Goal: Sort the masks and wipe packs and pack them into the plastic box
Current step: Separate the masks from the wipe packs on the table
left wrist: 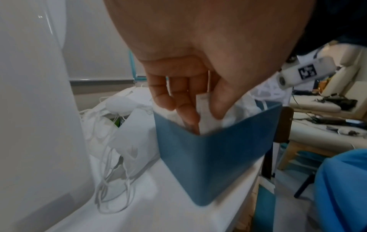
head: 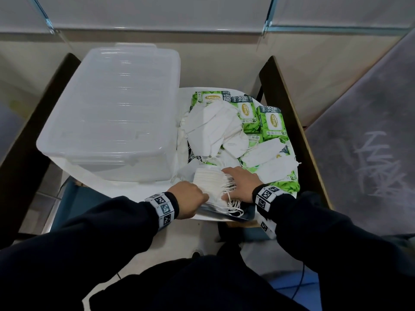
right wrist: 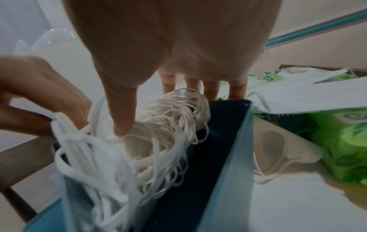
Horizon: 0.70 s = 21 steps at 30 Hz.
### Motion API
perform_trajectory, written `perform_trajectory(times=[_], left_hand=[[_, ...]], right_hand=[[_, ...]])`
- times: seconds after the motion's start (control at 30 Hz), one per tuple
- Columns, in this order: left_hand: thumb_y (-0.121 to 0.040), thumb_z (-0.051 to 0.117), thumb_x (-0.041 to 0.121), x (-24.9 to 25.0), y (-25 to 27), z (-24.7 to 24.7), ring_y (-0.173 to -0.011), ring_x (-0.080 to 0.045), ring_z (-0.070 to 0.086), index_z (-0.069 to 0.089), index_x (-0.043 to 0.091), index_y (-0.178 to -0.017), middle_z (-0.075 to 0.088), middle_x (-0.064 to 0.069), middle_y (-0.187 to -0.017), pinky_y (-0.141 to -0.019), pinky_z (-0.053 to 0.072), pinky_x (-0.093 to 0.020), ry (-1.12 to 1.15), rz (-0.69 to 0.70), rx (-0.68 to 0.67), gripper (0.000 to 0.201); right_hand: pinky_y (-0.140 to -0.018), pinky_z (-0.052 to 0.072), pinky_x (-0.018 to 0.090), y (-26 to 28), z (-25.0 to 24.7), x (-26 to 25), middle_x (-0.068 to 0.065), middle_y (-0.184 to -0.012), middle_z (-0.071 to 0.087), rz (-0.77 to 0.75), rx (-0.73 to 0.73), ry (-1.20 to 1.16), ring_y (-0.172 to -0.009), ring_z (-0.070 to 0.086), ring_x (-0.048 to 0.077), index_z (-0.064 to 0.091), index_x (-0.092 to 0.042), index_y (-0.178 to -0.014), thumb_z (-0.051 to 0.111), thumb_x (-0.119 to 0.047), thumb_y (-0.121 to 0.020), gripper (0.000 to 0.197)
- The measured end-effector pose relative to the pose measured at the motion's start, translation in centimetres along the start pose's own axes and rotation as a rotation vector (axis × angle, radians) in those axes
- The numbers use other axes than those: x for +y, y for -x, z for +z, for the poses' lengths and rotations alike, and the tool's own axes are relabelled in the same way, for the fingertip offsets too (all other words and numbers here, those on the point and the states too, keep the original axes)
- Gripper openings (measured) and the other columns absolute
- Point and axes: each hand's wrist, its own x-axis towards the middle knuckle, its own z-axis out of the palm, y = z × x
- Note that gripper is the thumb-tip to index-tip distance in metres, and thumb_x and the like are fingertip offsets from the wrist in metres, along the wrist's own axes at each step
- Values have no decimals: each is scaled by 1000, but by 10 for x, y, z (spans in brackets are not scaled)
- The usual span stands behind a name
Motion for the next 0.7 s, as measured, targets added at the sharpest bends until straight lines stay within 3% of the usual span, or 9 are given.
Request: perform_trajectory(times=[0.17, 0.27, 0.37, 0.47, 0.53, 0.6, 0.7], left_hand=[[-93, 58, 20, -8, 5, 6, -85, -29, 64, 66, 23, -97, 60, -1, -94, -64, 51, -38, 0, -34, 50, 10], [-99, 51, 20, -13, 9, 13, -91, -31, 65, 65, 22, -109, 60, -3, -101, -70, 50, -39, 93, -73, 26, 17], [-100, 51, 25, -15, 14, 14, -95, -31, 64, 57, 24, -122, 66, -2, -107, -76, 47, -36, 218, -114, 133, 23], [-103, 50, 29, -15, 18, 17, -96, -30, 64, 63, 22, -113, 67, -2, -108, -74, 41, -33, 246, -106, 196, 18], [-103, 52, 27, -16, 18, 18, -94, -30, 64, 67, 19, -109, 68, -3, -104, -72, 39, -32, 299, -80, 252, 18], [-98, 60, 23, -17, 18, 18, -85, -30, 66, 70, 17, -103, 70, -3, -95, -68, 37, -29, 340, -31, 354, 12], [-93, 65, 20, -17, 18, 15, -77, -28, 66, 71, 17, -97, 70, -2, -86, -65, 40, -28, 359, 18, 443, 7]], right_hand=[[-112, 37, 50, 5, 5, 4, 1, -151, 44, 5, 6, -32, -138, 43, 31, 31, -40, -154, 82, -55, -73, 97], [-116, 34, 50, 11, 11, 9, 0, -156, 42, 34, 49, -147, -142, 39, 30, 34, -40, -154, 81, -55, -75, 93], [-115, 35, 47, 27, 13, 11, -3, -151, 47, 11, 252, -333, -140, 41, 25, 46, -36, -147, 75, -37, -82, 72], [-105, 41, 43, 46, 10, -3, -12, -128, 58, -147, 455, -382, -123, 50, 16, 61, -35, -126, 66, -40, -85, 41], [-100, 44, 41, 52, 11, -19, -14, -119, 59, -294, 391, -312, -114, 52, 13, 64, -35, -116, 65, -54, -83, 38], [-102, 42, 39, 49, 16, -34, -13, -122, 58, -393, 266, -176, -116, 50, 15, 63, -36, -118, 71, -61, -77, 49], [-97, 37, 38, 41, 18, -45, -7, -122, 56, -321, 144, 14, -114, 48, 18, 62, -33, -121, 79, -55, -75, 54]])
